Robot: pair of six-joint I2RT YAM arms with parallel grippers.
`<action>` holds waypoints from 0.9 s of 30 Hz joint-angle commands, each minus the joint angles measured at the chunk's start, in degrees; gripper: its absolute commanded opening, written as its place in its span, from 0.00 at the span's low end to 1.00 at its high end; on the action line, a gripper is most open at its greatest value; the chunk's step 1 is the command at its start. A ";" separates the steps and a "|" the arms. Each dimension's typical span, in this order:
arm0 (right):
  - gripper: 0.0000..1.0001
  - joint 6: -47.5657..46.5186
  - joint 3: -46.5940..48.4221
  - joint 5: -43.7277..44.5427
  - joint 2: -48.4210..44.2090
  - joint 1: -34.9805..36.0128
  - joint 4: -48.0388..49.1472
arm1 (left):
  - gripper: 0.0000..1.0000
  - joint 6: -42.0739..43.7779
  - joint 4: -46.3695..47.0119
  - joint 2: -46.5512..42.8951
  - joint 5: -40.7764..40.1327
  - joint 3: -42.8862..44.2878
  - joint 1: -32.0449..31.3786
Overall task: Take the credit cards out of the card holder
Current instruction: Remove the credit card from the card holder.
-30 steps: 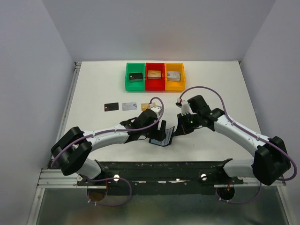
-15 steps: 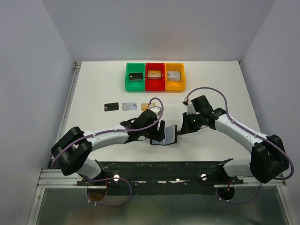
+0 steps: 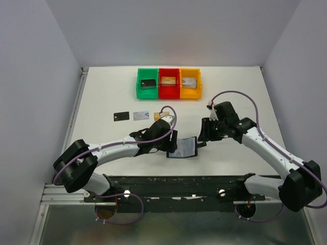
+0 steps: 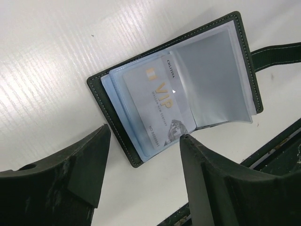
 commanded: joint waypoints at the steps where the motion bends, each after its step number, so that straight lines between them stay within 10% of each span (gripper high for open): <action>1: 0.48 1.70 1.49 0.50 -5.71 -0.22 2.23 | 0.72 -0.68 0.26 -2.52 -0.77 0.48 0.26; 7: 0.21 8.80 -7.65 -22.44 -4.60 -0.22 24.10 | 0.61 -2.25 6.05 -1.38 4.94 -0.48 1.41; 14: 0.24 13.21 -11.79 -26.42 4.02 0.05 34.59 | 0.37 -3.40 8.17 1.87 6.53 -0.05 2.11; 27: 0.24 11.54 -12.23 -23.88 15.62 0.49 33.81 | 0.28 -4.72 7.56 7.76 5.57 0.83 2.20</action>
